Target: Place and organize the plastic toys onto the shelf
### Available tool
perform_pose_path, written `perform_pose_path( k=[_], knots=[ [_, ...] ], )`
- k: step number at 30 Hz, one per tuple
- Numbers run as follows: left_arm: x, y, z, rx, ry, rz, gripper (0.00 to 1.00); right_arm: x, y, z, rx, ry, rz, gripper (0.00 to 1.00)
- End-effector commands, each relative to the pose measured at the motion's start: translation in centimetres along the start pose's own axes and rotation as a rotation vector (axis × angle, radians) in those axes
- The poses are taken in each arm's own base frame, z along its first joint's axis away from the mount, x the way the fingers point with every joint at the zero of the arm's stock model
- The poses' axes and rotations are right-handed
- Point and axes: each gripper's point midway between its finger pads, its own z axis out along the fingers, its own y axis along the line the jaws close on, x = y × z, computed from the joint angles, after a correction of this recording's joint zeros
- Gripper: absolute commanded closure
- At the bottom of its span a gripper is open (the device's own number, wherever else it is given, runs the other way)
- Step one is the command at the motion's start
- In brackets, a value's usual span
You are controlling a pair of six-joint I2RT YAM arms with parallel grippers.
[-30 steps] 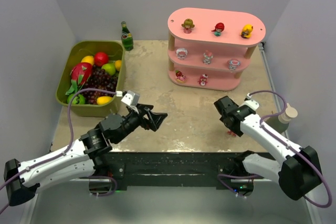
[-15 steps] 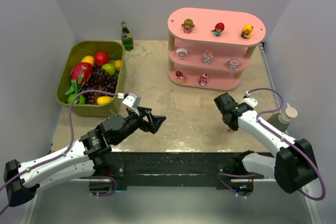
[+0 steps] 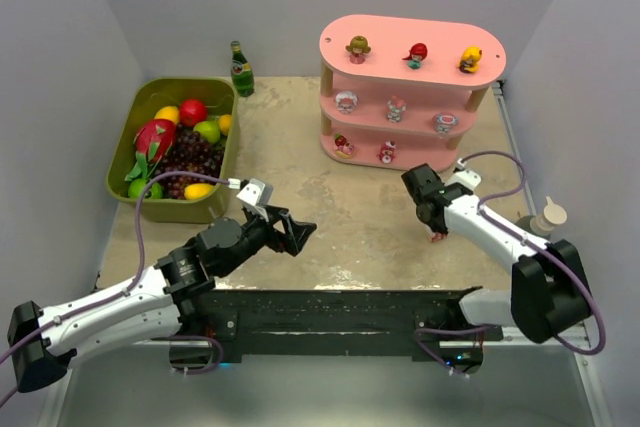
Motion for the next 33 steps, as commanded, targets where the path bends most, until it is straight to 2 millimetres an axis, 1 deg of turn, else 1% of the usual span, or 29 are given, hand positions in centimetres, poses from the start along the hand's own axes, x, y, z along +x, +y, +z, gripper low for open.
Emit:
perform_pose_path(
  k=[1,2,3,4,6,7,8,9,12,14,18,21,26,27,29,30,33],
  knots=[
    [-0.4,0.7,0.2,-0.035,-0.023,0.015,0.10,-2.2,6.0,-0.2,-0.133,-0.019,0.097,1.00],
    [-0.3,0.8,0.2,-0.040,-0.023,0.016,0.09,-2.3,6.5,0.0,-0.129,-0.020,0.095,1.00],
    [-0.3,1.0,0.3,-0.050,-0.024,0.017,0.09,-2.8,6.9,0.1,-0.130,-0.034,0.109,1.00],
    [-0.3,1.0,0.3,-0.053,-0.024,0.017,0.09,-3.8,7.8,-0.2,-0.146,-0.048,0.124,1.00],
    [-0.1,1.4,0.4,-0.071,-0.020,0.024,0.09,-4.5,8.6,0.1,-0.139,-0.059,0.131,1.00],
    [-0.2,1.4,0.4,-0.072,-0.020,0.024,0.09,-5.5,9.6,-0.3,-0.155,-0.071,0.149,1.00],
    [0.0,1.5,0.5,-0.078,-0.019,0.026,0.09,-6.1,9.9,-0.2,-0.156,-0.079,0.162,1.00],
    [0.0,1.5,0.6,-0.080,-0.016,0.028,0.09,-6.3,10.3,0.1,-0.153,-0.081,0.163,1.00],
    [0.2,1.8,0.7,-0.092,-0.011,0.034,0.09,-8.3,11.3,0.2,-0.164,-0.104,0.218,1.00],
    [0.2,1.8,0.8,-0.096,-0.009,0.037,0.09,-9.2,11.3,0.6,-0.163,-0.114,0.255,1.00],
    [0.5,1.8,1.0,-0.094,0.000,0.041,0.09,-11.0,11.4,0.5,-0.161,-0.153,0.341,1.00],
    [0.7,1.7,1.2,-0.091,0.007,0.044,0.09,-11.7,11.6,0.5,-0.153,-0.170,0.385,1.00],
    [1.1,1.7,1.4,-0.087,0.020,0.048,0.09,-12.1,12.0,0.9,-0.130,-0.179,0.434,1.00],
    [1.1,1.7,1.4,-0.087,0.023,0.049,0.09,-12.5,12.2,0.9,-0.129,-0.186,0.443,1.00],
    [1.3,1.7,1.4,-0.089,0.028,0.050,0.09,-12.4,12.4,1.2,-0.118,-0.186,0.450,1.00],
    [1.2,1.7,1.4,-0.087,0.027,0.050,0.09,-12.8,12.5,1.1,-0.116,-0.195,0.457,1.00],
    [1.3,1.7,1.4,-0.087,0.027,0.050,0.09,-13.1,12.6,1.5,-0.099,-0.207,0.461,1.00]
  ],
)
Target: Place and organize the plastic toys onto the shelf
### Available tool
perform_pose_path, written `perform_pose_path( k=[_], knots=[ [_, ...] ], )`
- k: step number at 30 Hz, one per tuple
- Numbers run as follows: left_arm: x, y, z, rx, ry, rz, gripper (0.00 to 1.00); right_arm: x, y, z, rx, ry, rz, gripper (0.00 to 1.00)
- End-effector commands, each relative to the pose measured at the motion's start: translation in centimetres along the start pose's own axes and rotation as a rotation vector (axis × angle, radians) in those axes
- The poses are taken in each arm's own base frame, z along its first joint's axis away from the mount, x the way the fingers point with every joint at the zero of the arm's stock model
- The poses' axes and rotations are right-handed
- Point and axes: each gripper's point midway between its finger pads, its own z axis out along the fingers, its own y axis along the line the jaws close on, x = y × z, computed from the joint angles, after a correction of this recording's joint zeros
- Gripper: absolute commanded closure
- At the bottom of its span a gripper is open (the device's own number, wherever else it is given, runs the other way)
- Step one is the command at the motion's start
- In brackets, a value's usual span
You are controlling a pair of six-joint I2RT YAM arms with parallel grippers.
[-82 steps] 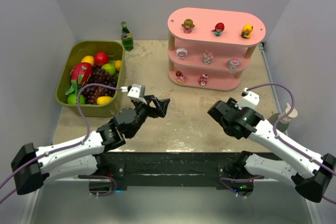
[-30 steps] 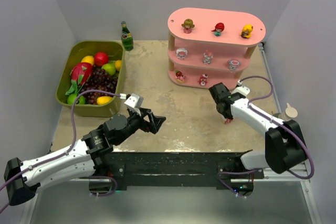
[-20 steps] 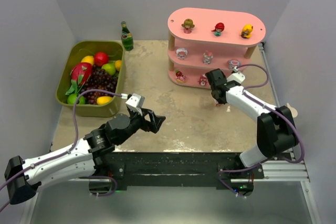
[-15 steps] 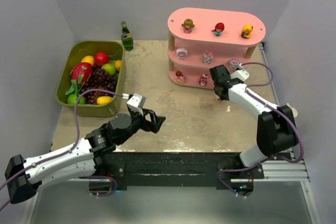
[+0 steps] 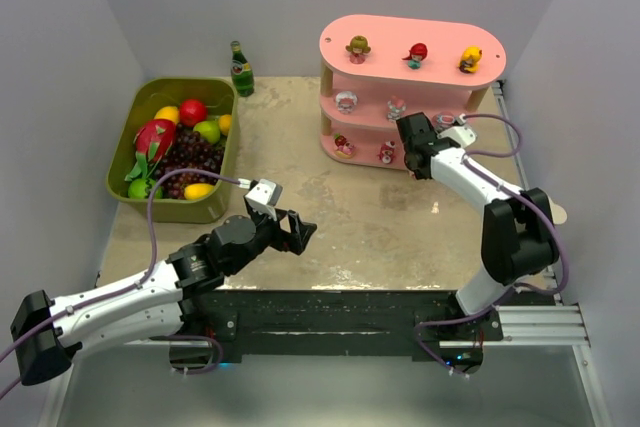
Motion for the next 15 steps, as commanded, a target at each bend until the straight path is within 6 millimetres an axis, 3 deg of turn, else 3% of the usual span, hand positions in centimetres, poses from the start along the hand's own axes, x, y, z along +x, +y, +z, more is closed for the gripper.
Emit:
perform_pose_path(
  k=[1,15],
  knots=[
    [-0.9,-0.2,0.2,0.010,-0.036,0.008,0.09,-2.7,1.4,0.0,0.000,-0.095,0.092,1.00],
    [-0.6,0.0,0.3,0.001,-0.029,0.015,0.09,-3.0,0.9,1.0,0.042,-0.143,0.122,1.00]
  ],
)
